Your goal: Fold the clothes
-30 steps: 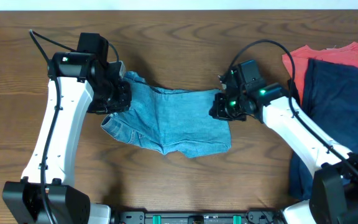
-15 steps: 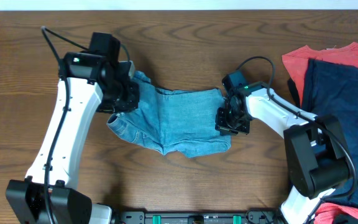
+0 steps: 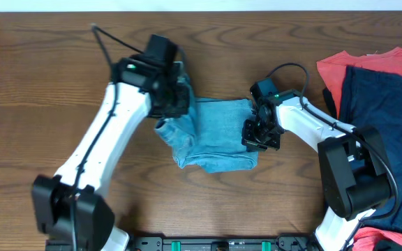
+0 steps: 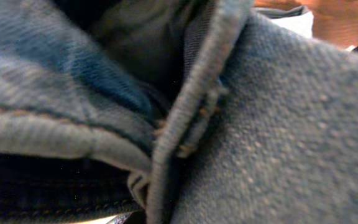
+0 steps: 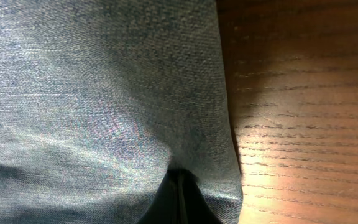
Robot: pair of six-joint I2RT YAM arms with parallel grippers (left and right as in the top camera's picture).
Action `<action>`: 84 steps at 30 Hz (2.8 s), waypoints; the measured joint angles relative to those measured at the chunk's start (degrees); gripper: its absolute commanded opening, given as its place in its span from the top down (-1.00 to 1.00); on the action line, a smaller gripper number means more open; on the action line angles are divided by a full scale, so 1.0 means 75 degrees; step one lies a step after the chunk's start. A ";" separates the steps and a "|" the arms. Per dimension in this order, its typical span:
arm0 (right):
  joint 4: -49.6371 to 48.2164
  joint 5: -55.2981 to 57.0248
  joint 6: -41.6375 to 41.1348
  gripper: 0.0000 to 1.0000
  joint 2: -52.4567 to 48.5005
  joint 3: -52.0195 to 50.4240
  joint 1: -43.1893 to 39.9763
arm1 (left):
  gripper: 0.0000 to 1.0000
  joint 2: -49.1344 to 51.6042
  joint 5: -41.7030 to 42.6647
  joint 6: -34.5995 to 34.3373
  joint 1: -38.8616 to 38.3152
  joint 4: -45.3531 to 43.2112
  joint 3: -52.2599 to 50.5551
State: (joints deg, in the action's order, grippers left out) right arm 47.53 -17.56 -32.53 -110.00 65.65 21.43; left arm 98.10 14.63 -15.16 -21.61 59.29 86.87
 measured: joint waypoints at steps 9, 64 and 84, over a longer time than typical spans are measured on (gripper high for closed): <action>0.0017 -0.0003 0.0070 0.98 -0.0003 0.0006 0.0000 | 0.29 0.1017 0.0061 -0.0417 -0.1241 -0.0959 0.0012; -0.1571 -0.0326 0.1906 0.98 0.1702 -0.0326 0.0592 | 0.49 -0.0277 -0.0682 -0.0114 -0.0612 -0.1428 -0.2317; 0.0321 0.1169 0.1218 0.63 0.0755 -0.0125 0.0615 | 0.32 -0.0271 -0.0058 -0.0061 -0.0612 -0.2098 -0.3305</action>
State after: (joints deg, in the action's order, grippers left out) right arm 49.93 -8.80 -23.40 -104.33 64.71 26.04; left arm 96.07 14.20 -15.62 -26.20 43.55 62.08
